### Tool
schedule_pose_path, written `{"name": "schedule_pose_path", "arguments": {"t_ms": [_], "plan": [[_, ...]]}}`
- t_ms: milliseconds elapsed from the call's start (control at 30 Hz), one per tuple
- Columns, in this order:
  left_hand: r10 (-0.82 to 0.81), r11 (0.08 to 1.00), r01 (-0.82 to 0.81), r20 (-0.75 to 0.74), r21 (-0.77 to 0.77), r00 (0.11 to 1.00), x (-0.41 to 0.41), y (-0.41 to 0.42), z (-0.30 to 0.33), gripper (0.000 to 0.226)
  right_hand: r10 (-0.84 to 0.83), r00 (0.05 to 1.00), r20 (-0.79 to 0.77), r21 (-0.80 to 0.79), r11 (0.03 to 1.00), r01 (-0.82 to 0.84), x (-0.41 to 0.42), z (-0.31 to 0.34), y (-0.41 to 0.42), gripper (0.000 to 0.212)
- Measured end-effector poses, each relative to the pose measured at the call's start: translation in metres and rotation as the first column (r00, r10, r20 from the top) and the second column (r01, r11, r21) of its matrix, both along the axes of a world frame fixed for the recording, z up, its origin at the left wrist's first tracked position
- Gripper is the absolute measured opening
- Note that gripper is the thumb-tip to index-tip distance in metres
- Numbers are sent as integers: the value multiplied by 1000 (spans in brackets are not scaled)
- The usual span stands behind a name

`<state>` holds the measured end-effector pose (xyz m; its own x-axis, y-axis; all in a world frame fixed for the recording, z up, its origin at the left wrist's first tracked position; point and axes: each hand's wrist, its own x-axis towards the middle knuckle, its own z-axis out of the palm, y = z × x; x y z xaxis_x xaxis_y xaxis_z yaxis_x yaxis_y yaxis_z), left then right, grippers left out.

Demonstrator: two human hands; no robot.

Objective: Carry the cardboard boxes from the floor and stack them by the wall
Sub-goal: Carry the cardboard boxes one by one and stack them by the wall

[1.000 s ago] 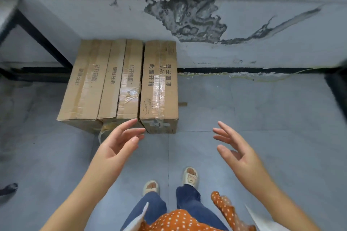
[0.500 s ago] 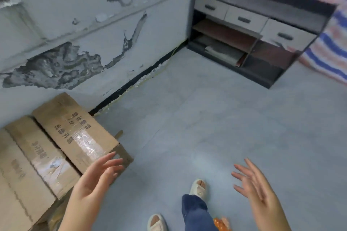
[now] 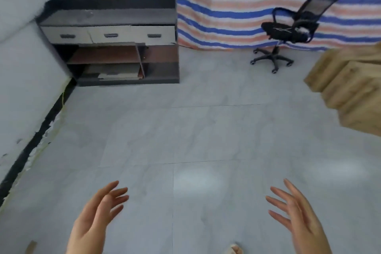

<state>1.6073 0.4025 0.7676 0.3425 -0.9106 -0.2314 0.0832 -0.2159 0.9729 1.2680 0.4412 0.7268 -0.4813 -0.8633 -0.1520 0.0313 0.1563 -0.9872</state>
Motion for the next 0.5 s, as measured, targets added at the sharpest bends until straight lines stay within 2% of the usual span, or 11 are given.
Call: {"name": "schedule_pose_path", "arguments": {"t_ms": [33, 267, 500], "plan": [[-62, 997, 61, -23, -46, 998, -26, -12, -13, 31, -50, 999, -2, 2, 999, 50, -30, 0, 2, 40], [-391, 919, 393, 48, -43, 919, -223, -82, -21, 29, -325, 945, -42, -26, 946, 324, -187, 7, 8, 45], [-553, 831, 556, 86, -10, 829, -336, -141, -25, 29, -489, 872, -15, 2, 872, 489, -272, 1, -1, 35]]}}
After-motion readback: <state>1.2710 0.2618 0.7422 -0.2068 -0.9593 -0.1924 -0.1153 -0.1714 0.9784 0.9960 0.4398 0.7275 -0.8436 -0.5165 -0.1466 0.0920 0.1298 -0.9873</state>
